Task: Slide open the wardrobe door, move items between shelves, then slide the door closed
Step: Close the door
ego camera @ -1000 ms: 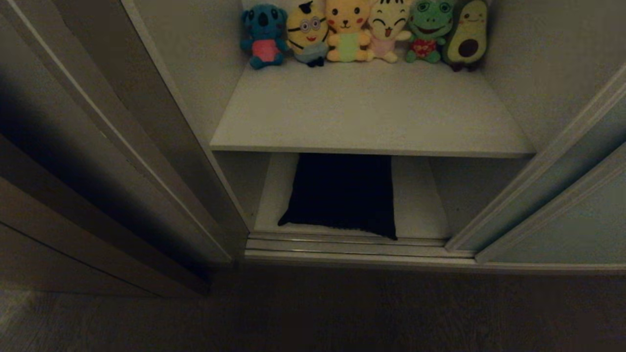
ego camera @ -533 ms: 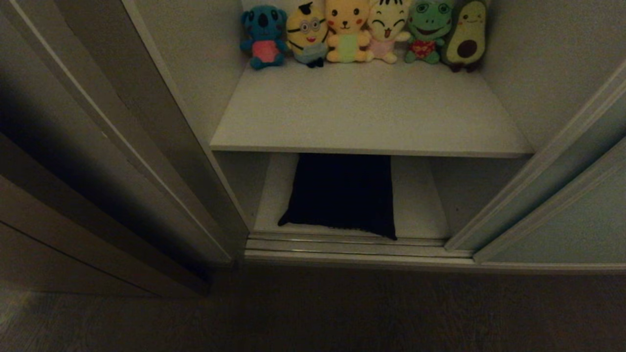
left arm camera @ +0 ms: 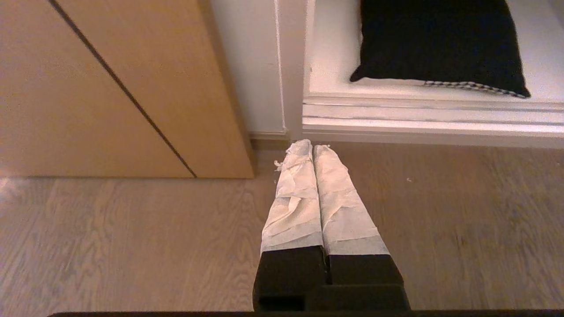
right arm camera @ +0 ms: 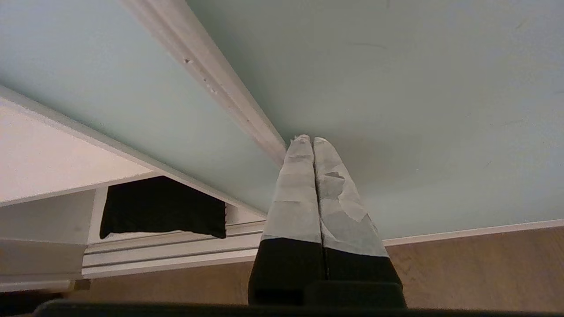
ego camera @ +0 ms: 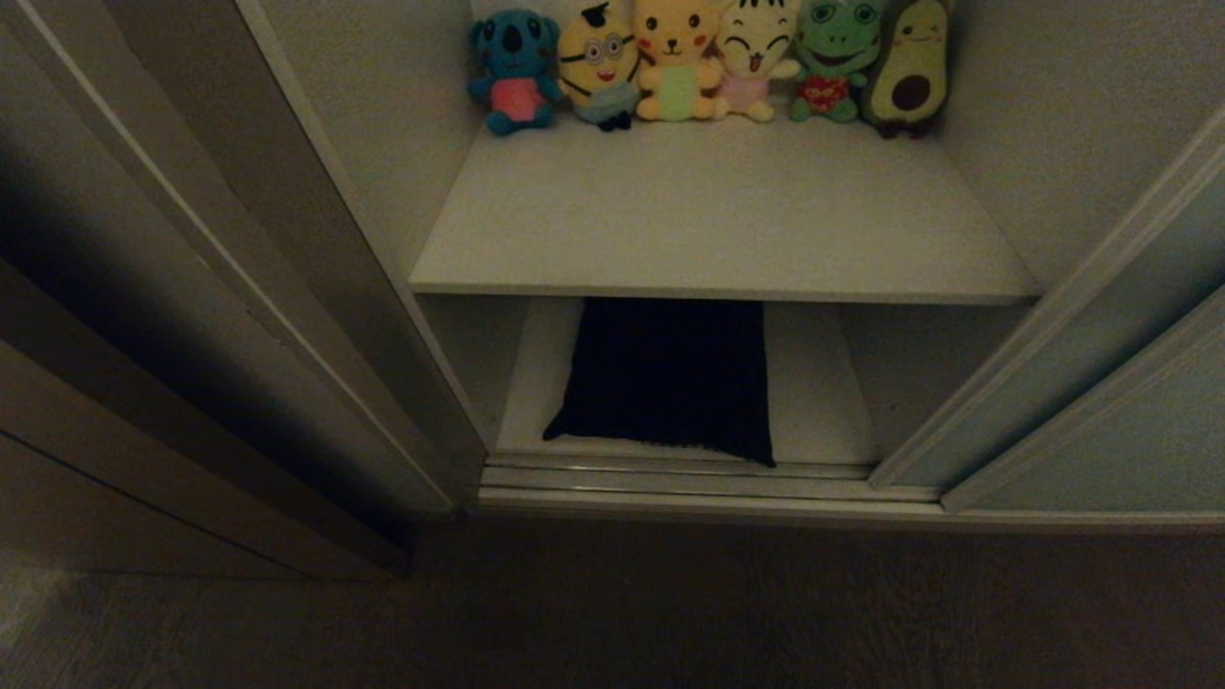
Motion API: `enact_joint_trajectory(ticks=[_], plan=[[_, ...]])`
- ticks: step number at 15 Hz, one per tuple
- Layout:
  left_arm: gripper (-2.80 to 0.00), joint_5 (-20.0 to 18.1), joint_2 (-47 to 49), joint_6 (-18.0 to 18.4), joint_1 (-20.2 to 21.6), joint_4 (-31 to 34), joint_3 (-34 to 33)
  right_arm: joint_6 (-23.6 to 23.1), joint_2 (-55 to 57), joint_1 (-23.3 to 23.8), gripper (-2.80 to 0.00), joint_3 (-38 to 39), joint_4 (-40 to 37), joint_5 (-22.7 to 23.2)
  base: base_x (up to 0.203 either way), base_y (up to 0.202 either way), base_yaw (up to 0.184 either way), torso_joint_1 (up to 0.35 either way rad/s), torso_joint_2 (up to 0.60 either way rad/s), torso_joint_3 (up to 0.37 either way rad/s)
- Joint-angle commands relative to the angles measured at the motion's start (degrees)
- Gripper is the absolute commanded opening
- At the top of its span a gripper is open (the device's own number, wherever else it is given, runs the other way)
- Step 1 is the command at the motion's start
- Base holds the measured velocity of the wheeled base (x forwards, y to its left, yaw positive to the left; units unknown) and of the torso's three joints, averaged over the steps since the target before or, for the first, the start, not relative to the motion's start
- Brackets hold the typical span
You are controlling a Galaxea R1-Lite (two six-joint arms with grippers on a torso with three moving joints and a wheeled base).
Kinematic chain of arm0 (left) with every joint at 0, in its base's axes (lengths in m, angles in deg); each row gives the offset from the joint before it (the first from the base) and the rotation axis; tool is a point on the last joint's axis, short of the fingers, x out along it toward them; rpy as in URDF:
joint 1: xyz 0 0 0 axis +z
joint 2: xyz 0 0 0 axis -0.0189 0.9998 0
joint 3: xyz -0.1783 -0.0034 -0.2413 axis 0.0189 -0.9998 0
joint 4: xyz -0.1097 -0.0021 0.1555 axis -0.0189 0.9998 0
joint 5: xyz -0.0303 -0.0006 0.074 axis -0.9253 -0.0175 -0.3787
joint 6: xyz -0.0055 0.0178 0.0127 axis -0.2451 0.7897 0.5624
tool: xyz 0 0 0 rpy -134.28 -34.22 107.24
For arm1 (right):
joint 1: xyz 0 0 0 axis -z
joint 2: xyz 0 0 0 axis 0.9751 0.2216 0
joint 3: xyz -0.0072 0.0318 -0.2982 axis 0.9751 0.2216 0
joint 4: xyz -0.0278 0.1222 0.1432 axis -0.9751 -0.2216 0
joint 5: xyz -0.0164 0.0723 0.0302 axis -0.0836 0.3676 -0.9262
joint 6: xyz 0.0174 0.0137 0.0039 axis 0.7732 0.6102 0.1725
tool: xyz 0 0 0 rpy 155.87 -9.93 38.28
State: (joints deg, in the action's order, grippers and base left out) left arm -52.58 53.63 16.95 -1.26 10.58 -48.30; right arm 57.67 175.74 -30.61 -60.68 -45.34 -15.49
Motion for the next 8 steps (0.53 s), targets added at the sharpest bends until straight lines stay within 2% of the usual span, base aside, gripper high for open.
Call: enact_joint_trajectory(ticks=[1,8], plan=[[-2.80,0.00,0.08,-0.09,-0.07,0.02,0.00,0.12,-2.92,-2.37,-2.80,1.52,-0.36,1.05,0.000,0.000,0.000,0.000,0.00,0.000],[-2.80,0.00,0.08,-0.09,0.01,0.02,0.00,0.07,-10.33,-10.90,-2.80,7.78,-0.26,1.05,0.000,0.000,0.000,0.000,0.00,0.000]])
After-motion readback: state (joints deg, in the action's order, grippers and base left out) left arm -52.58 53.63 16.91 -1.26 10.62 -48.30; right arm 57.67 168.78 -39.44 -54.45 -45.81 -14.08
